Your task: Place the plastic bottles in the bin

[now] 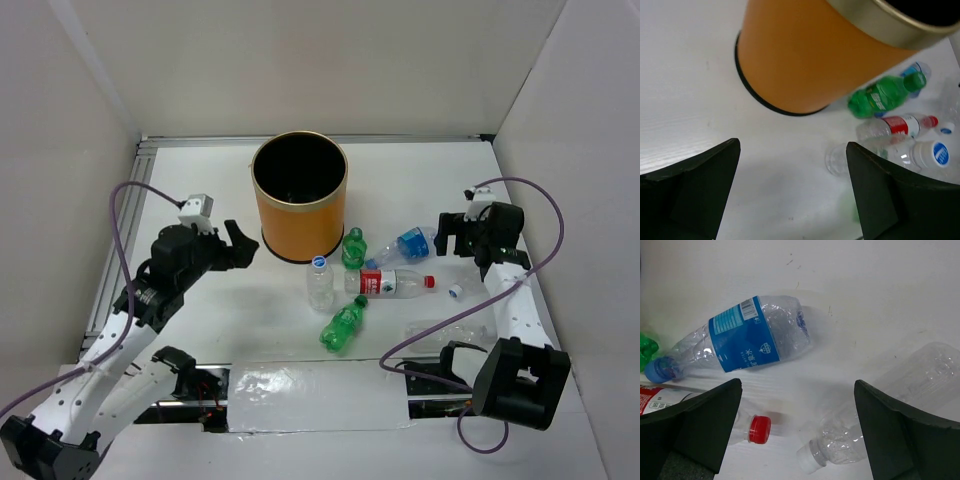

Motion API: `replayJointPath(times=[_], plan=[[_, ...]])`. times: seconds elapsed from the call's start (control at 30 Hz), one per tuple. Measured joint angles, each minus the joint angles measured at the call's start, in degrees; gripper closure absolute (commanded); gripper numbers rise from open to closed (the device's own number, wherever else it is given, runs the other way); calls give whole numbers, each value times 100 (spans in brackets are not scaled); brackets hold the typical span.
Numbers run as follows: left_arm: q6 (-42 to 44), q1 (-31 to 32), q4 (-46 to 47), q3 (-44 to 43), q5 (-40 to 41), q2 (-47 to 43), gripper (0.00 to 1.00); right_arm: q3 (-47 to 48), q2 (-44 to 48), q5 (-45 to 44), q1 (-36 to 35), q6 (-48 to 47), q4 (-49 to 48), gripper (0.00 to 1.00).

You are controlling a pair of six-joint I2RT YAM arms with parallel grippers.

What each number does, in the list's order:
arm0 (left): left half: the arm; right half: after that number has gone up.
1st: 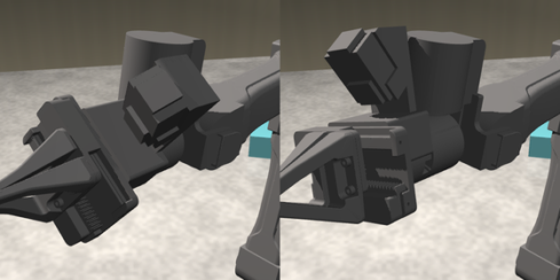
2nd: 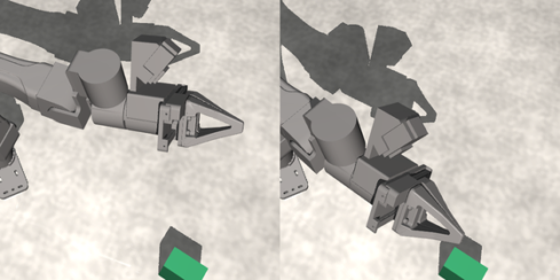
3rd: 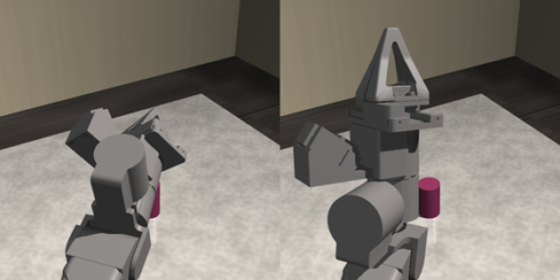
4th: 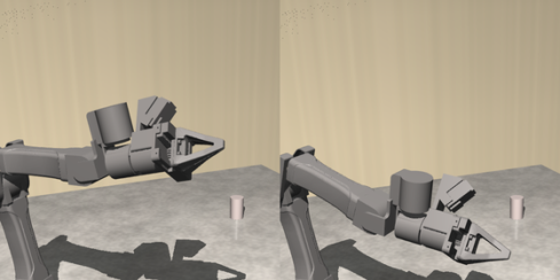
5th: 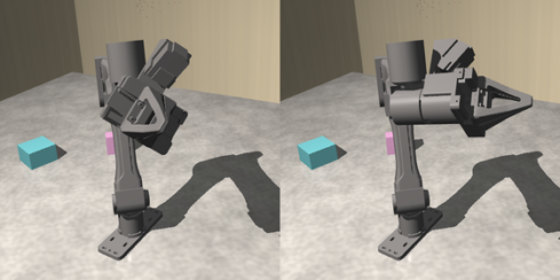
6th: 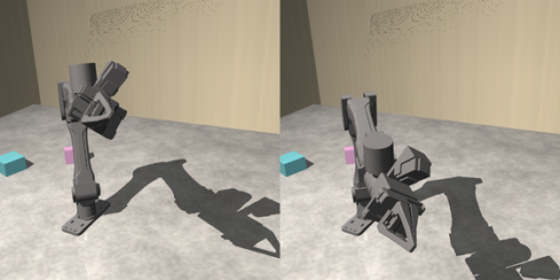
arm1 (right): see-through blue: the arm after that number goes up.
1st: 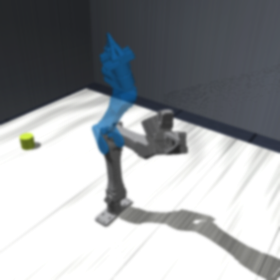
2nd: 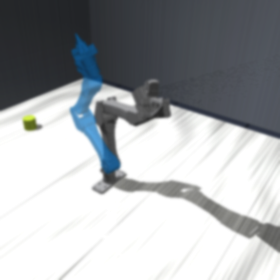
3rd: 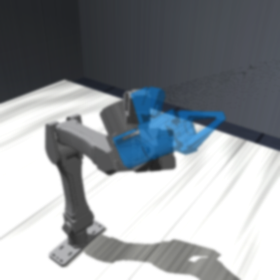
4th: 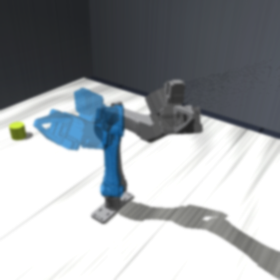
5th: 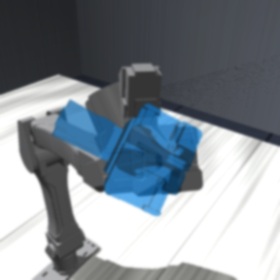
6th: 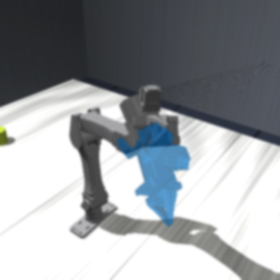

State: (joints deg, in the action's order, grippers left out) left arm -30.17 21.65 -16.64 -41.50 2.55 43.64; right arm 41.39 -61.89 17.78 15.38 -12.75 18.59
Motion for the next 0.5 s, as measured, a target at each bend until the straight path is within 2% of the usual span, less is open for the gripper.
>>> replayJointPath(times=[0.3, 0.37, 0.4, 0.47, 0.5], plan=[[-146, 1471, -216, 66, 17, 175, 0, -20, -70, 33, 98, -33, 28, 0], [-136, 1897, -168, 66, 199, 192, 3, -20, -122, 101, 136, -175, 79, 0], [-136, 2098, -136, 66, 297, 197, 11, -20, -142, 149, 155, -245, 118, 0], [-160, 2396, -79, 66, 522, 212, 30, -20, -157, 280, 190, -417, 203, 68], [-151, 2516, -57, 66, 627, 229, 40, -20, -157, 345, 195, -463, 227, 84]])
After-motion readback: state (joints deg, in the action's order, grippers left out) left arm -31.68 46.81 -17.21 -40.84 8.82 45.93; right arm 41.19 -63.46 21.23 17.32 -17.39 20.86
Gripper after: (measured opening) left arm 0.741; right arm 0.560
